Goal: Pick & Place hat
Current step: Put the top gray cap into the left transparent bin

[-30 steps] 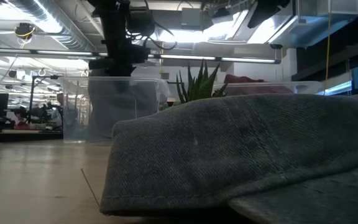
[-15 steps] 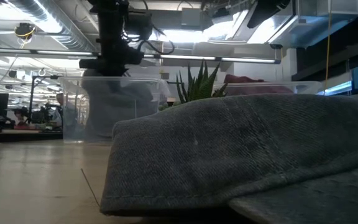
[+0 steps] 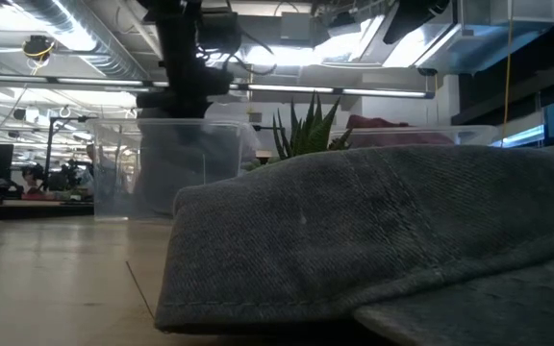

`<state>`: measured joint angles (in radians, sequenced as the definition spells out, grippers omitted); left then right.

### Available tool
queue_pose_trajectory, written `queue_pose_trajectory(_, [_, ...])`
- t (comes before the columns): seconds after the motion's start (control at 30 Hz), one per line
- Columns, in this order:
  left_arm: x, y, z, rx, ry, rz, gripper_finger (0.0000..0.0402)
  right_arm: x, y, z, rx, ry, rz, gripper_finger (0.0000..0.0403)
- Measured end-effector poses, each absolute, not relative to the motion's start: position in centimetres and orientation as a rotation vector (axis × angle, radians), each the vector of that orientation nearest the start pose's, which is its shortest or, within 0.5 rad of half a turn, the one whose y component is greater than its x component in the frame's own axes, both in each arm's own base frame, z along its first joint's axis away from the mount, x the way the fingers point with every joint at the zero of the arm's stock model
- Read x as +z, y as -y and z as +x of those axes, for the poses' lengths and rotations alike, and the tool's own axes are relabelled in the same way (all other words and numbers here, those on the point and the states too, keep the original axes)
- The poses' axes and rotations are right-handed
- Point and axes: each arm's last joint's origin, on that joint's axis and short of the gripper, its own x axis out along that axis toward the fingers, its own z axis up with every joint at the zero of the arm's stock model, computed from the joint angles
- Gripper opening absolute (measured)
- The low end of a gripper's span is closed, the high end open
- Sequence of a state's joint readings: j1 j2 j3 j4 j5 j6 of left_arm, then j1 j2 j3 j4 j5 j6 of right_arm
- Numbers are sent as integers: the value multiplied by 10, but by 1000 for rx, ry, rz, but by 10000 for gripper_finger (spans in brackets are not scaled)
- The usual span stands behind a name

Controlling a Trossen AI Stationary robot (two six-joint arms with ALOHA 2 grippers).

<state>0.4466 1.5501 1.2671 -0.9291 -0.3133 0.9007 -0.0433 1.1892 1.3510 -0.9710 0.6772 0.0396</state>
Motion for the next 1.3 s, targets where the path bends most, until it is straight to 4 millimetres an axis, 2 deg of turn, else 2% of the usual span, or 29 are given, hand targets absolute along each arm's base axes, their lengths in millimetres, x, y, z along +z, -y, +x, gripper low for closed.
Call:
queue_pose_trajectory(0.43, [269,-139,270,150,-1398,607,23,380,27,213,-697,-795,-219,149])
queue_pose_trajectory(0.63, [270,-139,268,218,-1405,584,54,380,27,213,-697,-795,-219,149])
queue_pose_trajectory(0.8, [281,-135,263,184,-1334,567,87,380,27,213,-697,-795,-219,149])
queue_pose_trajectory(0.97, [295,-133,255,193,-1268,542,99,380,27,213,-697,-795,-219,149])
queue_pose_trajectory(1.13, [305,-136,244,156,-1155,407,96,380,27,214,-674,-793,-191,149])
queue_pose_trajectory(1.3, [314,-147,230,178,-1057,226,94,378,24,215,-567,-804,-136,149])
